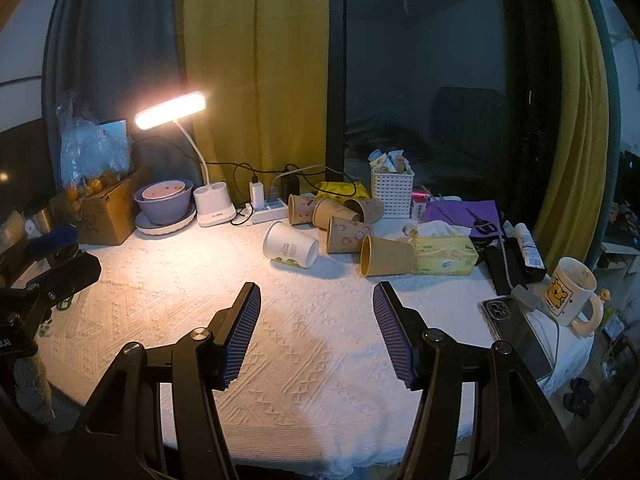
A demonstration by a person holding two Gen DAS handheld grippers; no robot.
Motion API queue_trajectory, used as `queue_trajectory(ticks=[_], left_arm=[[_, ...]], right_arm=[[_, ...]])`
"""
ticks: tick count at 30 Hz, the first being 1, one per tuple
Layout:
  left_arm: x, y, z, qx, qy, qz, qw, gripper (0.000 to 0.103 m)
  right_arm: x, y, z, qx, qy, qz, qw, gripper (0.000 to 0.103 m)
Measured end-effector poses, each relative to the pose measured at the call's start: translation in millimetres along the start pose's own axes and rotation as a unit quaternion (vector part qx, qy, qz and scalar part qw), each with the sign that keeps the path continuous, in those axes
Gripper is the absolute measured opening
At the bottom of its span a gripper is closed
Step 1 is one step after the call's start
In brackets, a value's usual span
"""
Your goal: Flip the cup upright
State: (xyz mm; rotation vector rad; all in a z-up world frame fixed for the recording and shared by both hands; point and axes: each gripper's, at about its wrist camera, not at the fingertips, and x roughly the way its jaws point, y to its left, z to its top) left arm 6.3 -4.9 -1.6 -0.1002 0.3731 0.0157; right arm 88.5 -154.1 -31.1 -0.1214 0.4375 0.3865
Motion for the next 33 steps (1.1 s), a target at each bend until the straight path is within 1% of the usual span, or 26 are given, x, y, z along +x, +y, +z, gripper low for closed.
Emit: queue_trajectory(ticks=[33], left_arm=[[0.3, -6.0, 0.5, 0.004, -0.002, -0.001, 1.0000, 0.096]], right_arm=[[-2.1, -4.5, 0.7, 0.000, -0.003, 0.000, 1.000, 0.062]])
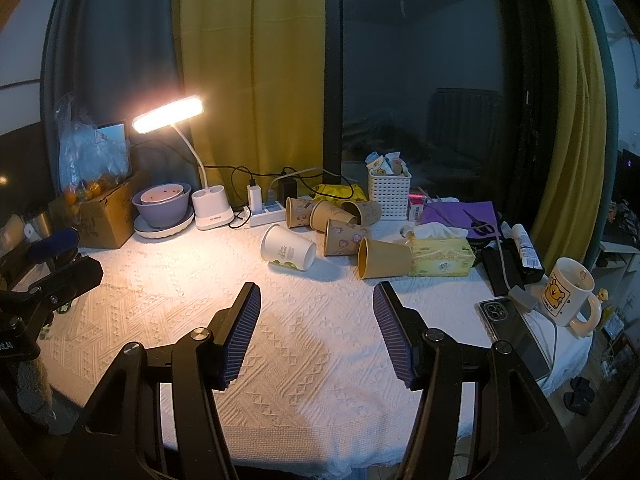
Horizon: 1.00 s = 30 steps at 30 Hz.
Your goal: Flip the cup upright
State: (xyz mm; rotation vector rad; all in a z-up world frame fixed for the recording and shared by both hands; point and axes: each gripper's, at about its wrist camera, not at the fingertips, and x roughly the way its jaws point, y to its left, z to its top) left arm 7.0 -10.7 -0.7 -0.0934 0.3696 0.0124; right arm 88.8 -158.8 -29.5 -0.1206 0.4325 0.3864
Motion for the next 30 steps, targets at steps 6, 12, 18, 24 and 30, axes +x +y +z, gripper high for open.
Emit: queue_trajectory(ticks=[6, 12, 18, 24, 30], left_arm=[[0.0, 0.3, 0.0, 0.000, 0.000, 0.000, 1.0000, 0.096], [0.1, 0.0, 0.0, 0.001, 0.000, 0.000, 1.0000, 0.096], [2.1, -1.2, -0.1, 0.006, 0.003, 0.000, 1.0000, 0.096], [21.7, -6.7, -3.0, 0.021, 0.020, -0.006, 0.9996, 0.096], [64.1, -18.9, -7.0, 0.045, 0.055, -0.015, 0.9973, 0.096]], right_arm=[[0.2, 0.1, -0.2, 0.000, 0.000, 0.000, 1.000, 0.062], [0.1, -0.6, -0.5, 0.000, 0.001, 0.000, 1.000, 0.062], [2.4, -4.3, -1.0, 0.004, 0.005, 0.000, 1.000, 0.062], [13.0, -12.4, -2.6, 0.010, 0.013, -0.003, 1.000, 0.062], [40.6, -34.4, -7.2, 0.027, 0.035, -0.011, 0.999, 0.062]])
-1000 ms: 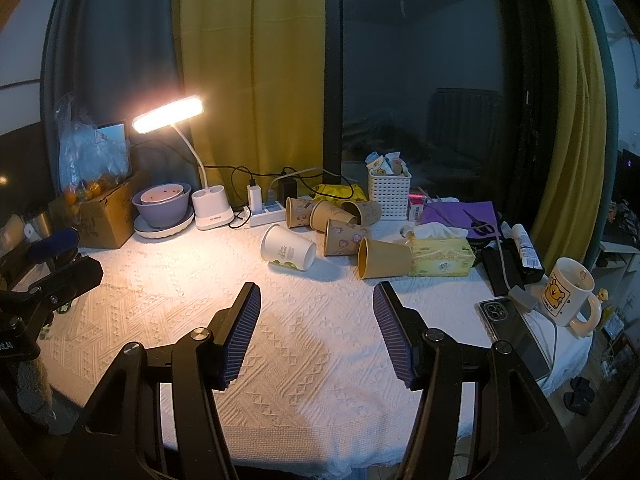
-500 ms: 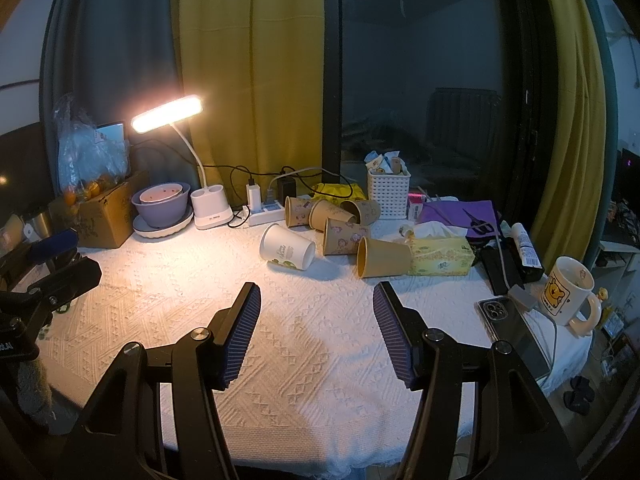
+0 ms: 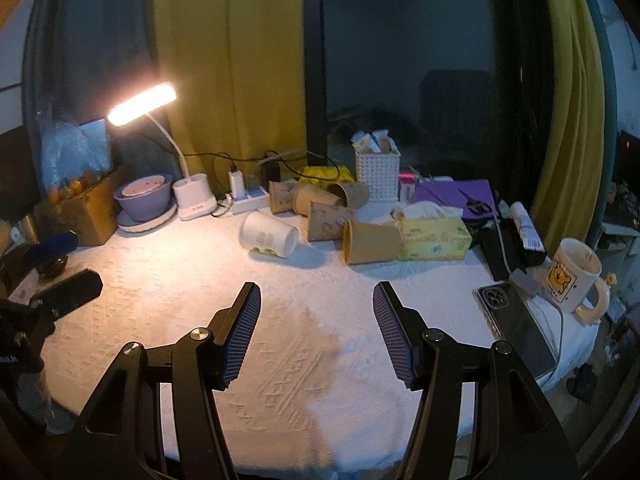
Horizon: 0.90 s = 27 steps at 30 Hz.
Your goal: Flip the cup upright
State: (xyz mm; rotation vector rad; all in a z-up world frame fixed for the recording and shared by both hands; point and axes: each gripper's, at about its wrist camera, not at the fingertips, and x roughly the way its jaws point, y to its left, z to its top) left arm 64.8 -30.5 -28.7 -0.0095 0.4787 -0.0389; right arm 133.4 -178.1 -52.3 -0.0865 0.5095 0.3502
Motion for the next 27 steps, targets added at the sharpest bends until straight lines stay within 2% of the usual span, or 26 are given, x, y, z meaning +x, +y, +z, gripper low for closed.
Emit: queue_trajectory(ticks=[7, 14, 22, 25, 27], left_arm=[[56.2, -21.5, 10.9, 0.042, 0.037, -0.020, 0.9982, 0.096], [123.4, -50.3, 31.1, 0.099, 0.075, -0.049, 0.9911, 0.096], [206.7, -72.0, 65.6, 0.175, 0.114, -0.089, 0.9739, 0.096], [234.7, -80.4, 74.3, 0.211, 0.123, -0.086, 0.9659, 0.096], [252.5, -89.8, 78.5, 0.246, 0.125, -0.083, 0.9576, 0.096]], right_arm=[[35.3, -47.4, -4.6, 0.038, 0.018, -0.016, 0.999, 0.062], [73.8, -97.4, -8.4, 0.064, 0.040, -0.030, 0.997, 0.062], [119.5, -130.7, -3.6, 0.085, 0.053, -0.028, 0.995, 0.062], [134.2, -139.0, -0.5, 0.095, 0.063, -0.029, 0.993, 0.062], [140.3, -144.6, 2.6, 0.103, 0.064, -0.027, 0.992, 0.062]])
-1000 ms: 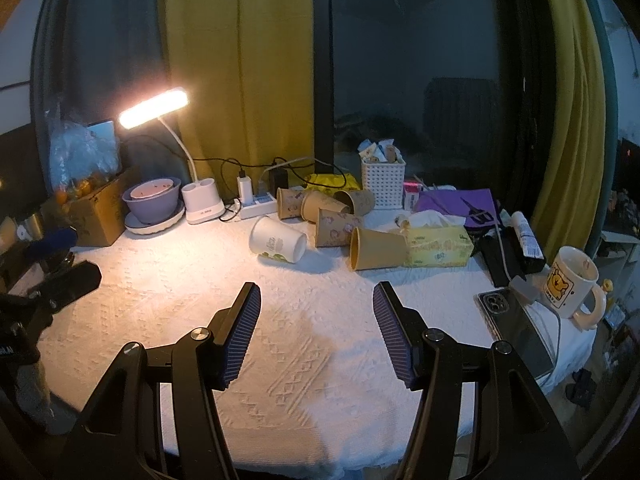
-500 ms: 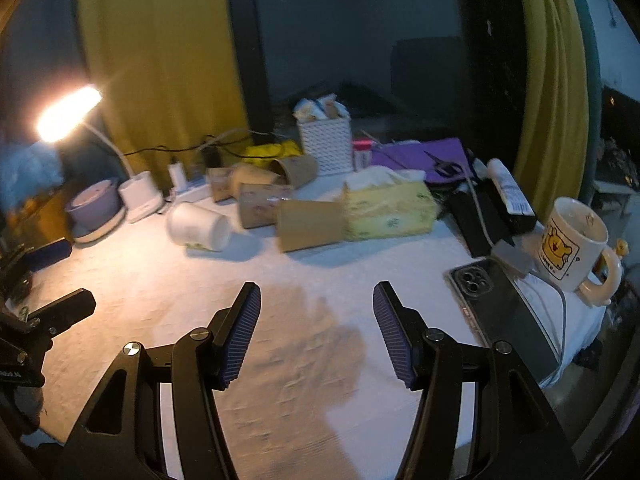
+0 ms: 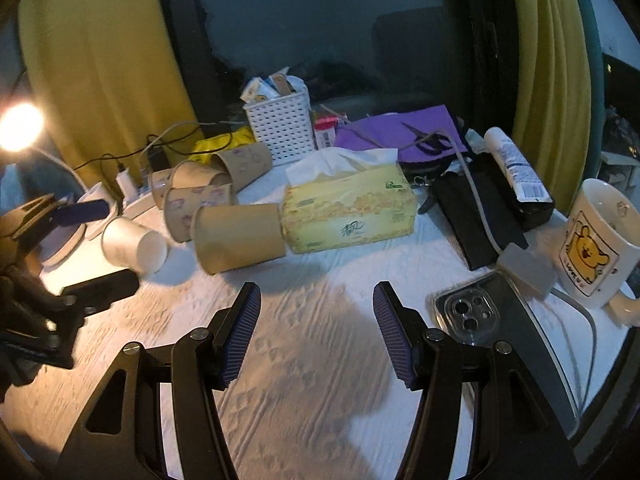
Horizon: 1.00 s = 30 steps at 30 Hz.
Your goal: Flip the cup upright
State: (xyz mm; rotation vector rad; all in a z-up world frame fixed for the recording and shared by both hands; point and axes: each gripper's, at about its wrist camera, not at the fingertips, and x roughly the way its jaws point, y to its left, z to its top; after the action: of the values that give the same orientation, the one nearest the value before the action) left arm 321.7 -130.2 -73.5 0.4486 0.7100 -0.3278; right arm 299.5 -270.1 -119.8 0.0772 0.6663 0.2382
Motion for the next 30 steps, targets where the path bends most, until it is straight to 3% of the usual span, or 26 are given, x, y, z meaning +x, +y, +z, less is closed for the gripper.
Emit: queue_trajectory(ticks=[5, 15, 17, 18, 19, 25, 30], left_arm=[[35.4, -9.6, 16.5, 0.066, 0.015, 0.015, 0.9976, 0.095], [77.7, -19.0, 31.6, 0.104, 0.029, 0.000, 0.9941, 0.094], [82.8, -22.6, 30.6, 0.108, 0.037, -0.007, 0.9934, 0.077], [85.7, -24.6, 29.5, 0.111, 0.042, -0.011, 0.9928, 0.073], [86.7, -26.0, 28.3, 0.113, 0.044, -0.013, 0.9925, 0.067], [72.6, -25.2, 20.2, 0.107, 0.038, -0.018, 0.9934, 0.062], [30.8, -22.1, 11.7, 0.077, 0.011, -0.042, 0.9961, 0.061]], right_arm=[[12.8, -9.0, 9.7, 0.010, 0.004, 0.004, 1.000, 0.062], [30.2, -20.8, 9.8, 0.021, 0.019, 0.005, 1.000, 0.062], [30.1, -22.1, 9.4, 0.021, 0.020, 0.004, 1.000, 0.062], [30.0, -22.6, 9.4, 0.020, 0.020, 0.002, 1.000, 0.062], [29.4, -23.3, 9.3, 0.021, 0.021, 0.000, 1.000, 0.062], [19.4, -25.9, 6.8, 0.023, 0.018, -0.013, 0.999, 0.062], [2.7, -20.0, 2.4, 0.020, 0.011, -0.019, 1.000, 0.062]])
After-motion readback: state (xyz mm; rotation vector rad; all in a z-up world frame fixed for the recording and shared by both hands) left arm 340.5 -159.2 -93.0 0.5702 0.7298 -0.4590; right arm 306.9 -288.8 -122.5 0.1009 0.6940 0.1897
